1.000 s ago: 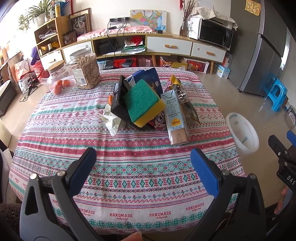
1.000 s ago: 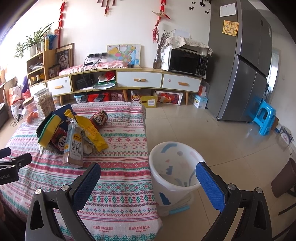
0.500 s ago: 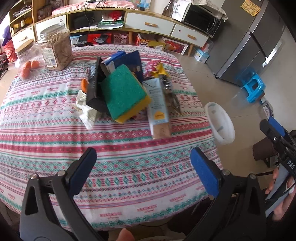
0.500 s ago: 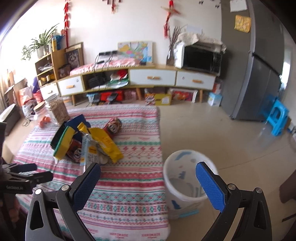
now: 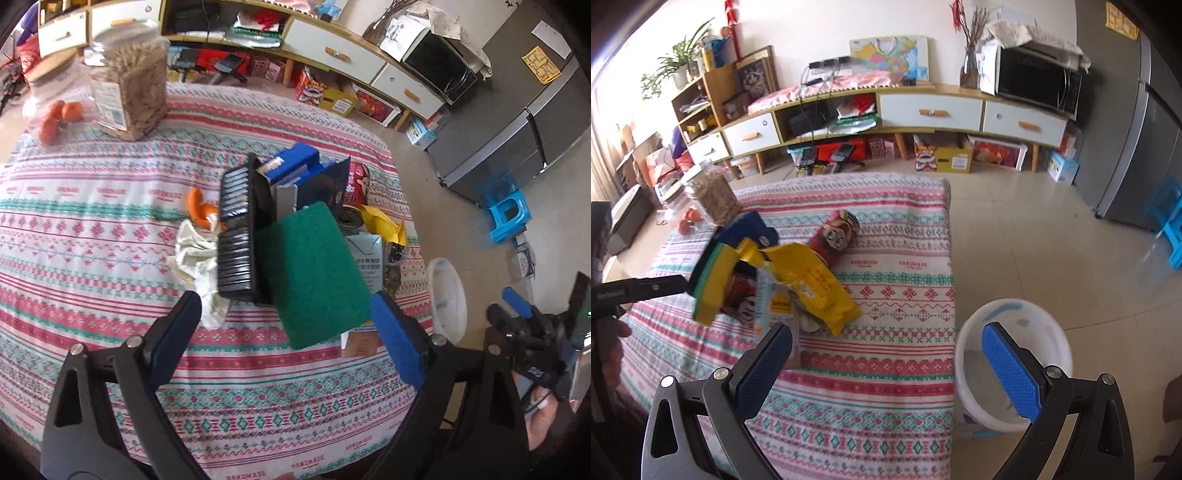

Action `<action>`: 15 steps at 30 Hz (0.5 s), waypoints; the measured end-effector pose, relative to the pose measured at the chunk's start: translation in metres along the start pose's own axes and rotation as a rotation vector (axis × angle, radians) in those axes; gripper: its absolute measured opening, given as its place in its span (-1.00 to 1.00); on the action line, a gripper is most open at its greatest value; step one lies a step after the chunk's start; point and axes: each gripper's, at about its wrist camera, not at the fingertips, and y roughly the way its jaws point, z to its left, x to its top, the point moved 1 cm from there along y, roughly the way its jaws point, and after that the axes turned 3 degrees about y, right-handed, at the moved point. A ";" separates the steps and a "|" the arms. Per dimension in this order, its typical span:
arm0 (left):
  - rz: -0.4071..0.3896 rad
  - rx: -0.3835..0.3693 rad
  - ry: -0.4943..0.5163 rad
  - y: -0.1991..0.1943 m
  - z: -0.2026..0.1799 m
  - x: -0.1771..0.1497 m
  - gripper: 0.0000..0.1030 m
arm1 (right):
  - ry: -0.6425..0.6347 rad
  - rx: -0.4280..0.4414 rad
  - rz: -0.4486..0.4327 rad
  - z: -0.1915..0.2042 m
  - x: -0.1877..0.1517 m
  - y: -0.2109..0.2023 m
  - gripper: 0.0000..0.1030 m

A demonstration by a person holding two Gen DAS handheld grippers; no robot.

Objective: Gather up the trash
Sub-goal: 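Grasp the green-yellow sponge with the left tool while the right tool grasps the yellow wrapper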

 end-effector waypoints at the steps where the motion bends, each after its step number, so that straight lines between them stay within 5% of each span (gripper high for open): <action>1: 0.021 -0.029 -0.024 0.006 0.000 0.000 0.77 | -0.005 -0.001 0.023 -0.001 0.000 0.007 1.00; 7: 0.072 -0.100 -0.075 0.022 -0.010 -0.004 0.65 | -0.025 0.015 0.082 0.001 0.008 0.039 1.00; 9: 0.081 -0.113 -0.079 0.026 -0.014 -0.005 0.43 | -0.039 0.026 0.087 0.006 0.012 0.047 1.00; 15: 0.055 -0.099 -0.070 0.023 -0.010 -0.007 0.22 | -0.127 0.048 0.152 0.034 0.014 0.079 0.99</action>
